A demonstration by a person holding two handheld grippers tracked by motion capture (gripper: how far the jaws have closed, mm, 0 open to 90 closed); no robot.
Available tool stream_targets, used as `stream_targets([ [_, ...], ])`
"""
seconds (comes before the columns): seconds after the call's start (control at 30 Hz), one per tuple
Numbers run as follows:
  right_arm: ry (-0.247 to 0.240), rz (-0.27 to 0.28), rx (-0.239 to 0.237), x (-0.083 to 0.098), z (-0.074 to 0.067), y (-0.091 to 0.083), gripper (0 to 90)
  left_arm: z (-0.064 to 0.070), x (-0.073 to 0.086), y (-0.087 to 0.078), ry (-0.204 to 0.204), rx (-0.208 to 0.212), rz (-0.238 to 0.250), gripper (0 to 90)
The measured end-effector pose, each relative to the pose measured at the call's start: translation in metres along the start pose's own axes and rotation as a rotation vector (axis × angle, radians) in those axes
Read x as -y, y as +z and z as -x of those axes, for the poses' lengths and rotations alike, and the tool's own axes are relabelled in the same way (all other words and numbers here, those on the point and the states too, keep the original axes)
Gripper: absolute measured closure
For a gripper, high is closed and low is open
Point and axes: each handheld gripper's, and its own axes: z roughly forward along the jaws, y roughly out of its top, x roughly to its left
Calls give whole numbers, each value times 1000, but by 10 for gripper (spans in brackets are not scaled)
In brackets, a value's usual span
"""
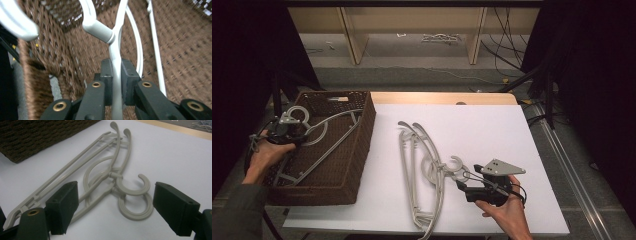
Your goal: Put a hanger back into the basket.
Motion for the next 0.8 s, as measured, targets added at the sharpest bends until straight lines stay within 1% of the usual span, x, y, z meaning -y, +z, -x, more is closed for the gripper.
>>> stream_targets([
  [0.03,0,0,0,0,0,0,216,0,0,0,0,0,0,814],
  [0.07,-7,19,-4,0,0,3,217,-1,4,3,-23,-9,-3,813],
  [0.17,-4,4,-5,0,0,2,219,-2,5,3,-31,-9,-5,796],
  [0.2,4,-9,-1,0,-1,3,219,-1,5,4,-43,-17,-10,758],
  [0.23,4,-9,-1,0,-1,3,219,-2,5,4,-28,-15,-24,758],
  [0.27,0,-3,4,1,0,3,220,-2,7,4,-30,-30,-44,714],
  [0.3,8,-8,3,1,0,3,220,-2,8,3,-44,-39,-44,706],
  [0.33,15,-8,4,1,-1,3,220,-3,9,2,-54,-43,-28,677],
  [0.37,11,-4,7,1,-1,3,221,-2,9,0,-80,-59,-19,620],
  [0.4,12,-7,9,1,-1,4,222,-2,9,-3,-107,-79,-13,512],
  [0.43,12,-7,9,1,-1,4,222,-2,9,-5,-115,-87,-10,512],
  [0.5,18,-8,9,1,-1,4,221,-1,6,-13,-150,-104,17,459],
  [0.53,18,-9,6,2,-1,4,222,0,4,-18,-163,-101,37,429],
  [0.57,14,-10,2,2,-1,5,222,2,3,-21,-174,-101,44,397],
  [0.6,17,-4,-1,2,-2,6,222,7,0,-29,-181,-93,68,361],
  [0.63,17,-4,-1,2,-2,6,222,7,0,-29,-181,-93,68,351],
  [0.67,25,-4,0,2,-3,6,222,15,-5,-38,-183,-88,97,337],
  [0.7,25,-4,0,2,-3,6,222,15,-5,-38,-183,-88,97,328],
  [0.73,32,-6,-5,2,-3,6,222,19,-7,-46,-174,-90,116,328],
  [0.77,48,-12,-3,2,-4,6,221,24,-9,-50,-181,-85,137,312],
  [0.8,45,-2,7,3,-4,7,221,33,-12,-59,-188,-62,178,286],
])
